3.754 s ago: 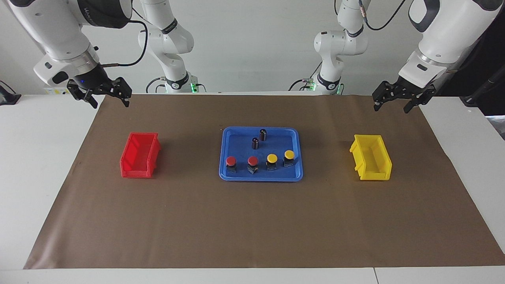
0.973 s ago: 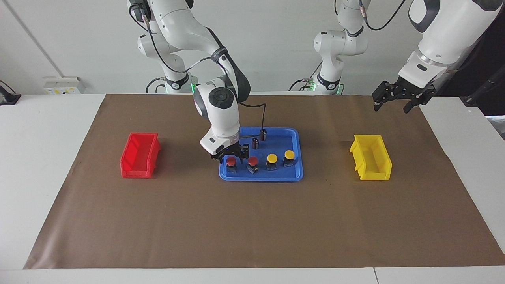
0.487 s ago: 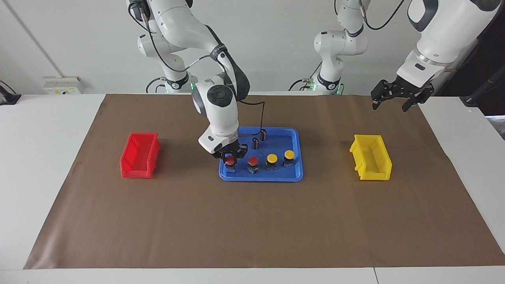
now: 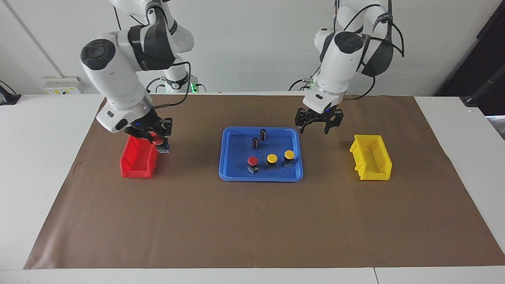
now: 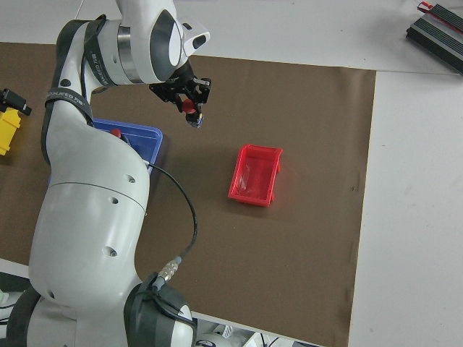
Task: Sort red and yellow buttons by color
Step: 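Carry the red button to the red bin while the left gripper grasps yellow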
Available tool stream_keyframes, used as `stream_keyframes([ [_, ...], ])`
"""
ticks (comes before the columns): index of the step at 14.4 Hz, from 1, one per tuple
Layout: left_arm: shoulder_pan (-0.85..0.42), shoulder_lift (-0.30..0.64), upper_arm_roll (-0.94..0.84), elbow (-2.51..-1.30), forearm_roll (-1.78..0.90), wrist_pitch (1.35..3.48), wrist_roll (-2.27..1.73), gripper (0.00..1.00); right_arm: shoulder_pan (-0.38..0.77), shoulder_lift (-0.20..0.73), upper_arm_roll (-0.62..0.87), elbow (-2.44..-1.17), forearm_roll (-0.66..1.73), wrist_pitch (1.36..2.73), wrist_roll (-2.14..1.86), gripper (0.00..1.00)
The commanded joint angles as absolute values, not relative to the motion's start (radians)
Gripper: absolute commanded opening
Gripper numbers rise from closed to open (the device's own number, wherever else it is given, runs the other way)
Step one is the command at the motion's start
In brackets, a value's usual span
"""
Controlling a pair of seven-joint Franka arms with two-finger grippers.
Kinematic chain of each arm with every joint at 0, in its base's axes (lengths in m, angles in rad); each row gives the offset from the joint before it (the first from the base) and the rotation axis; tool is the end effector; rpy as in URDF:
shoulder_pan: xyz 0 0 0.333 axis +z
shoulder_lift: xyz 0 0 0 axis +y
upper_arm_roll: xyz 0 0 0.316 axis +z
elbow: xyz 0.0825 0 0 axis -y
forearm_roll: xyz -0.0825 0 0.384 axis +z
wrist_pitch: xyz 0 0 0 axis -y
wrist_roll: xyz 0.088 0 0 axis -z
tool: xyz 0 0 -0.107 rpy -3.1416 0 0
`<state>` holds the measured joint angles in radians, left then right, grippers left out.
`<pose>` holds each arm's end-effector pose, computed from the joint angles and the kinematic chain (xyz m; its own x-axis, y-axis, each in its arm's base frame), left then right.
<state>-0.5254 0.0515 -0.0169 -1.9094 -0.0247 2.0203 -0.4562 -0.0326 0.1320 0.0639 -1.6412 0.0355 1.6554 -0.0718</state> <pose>0.4956 -0.3001 0.4730 0.9963 -0.0748 0.0427 -0.0768 -0.9959 0.0474 0.5906 0.0201 0.5227 0.9884 0.1001 -0.1139 0.0947 -0.9942 -0.0515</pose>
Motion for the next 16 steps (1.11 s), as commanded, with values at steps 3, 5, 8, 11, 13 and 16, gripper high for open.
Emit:
stream_keyframes([
  [3,-0.564,0.127,0.002,-1.967,-0.034,2.189,-0.517,0.73,-0.167,0.016,0.077,-1.945,0.051,1.868,-0.238,0.21],
  [5,-0.578,0.155,0.003,-1.968,-0.034,2.209,-0.529,0.73,-0.167,-0.018,0.077,-2.044,0.049,1.962,-0.256,0.22],
  [8,-0.592,0.173,0.003,-1.977,-0.034,2.244,-0.546,0.73,-0.193,-0.061,0.074,-2.156,0.051,2.031,-0.304,0.24],
  [11,-0.594,0.195,0.003,-1.994,-0.029,2.281,-0.546,0.73,-0.198,-0.089,0.074,-2.261,0.049,2.144,-0.313,0.24],
  [13,-0.595,0.215,0.003,-1.994,-0.005,2.29,-0.552,0.73,-0.207,-0.104,0.072,-2.321,0.051,2.204,-0.347,0.24],
  [16,-0.607,0.232,0.003,-1.994,-0.003,2.306,-0.598,0.43,-0.229,-0.083,0.074,-2.359,0.051,2.284,-0.356,0.25],
])
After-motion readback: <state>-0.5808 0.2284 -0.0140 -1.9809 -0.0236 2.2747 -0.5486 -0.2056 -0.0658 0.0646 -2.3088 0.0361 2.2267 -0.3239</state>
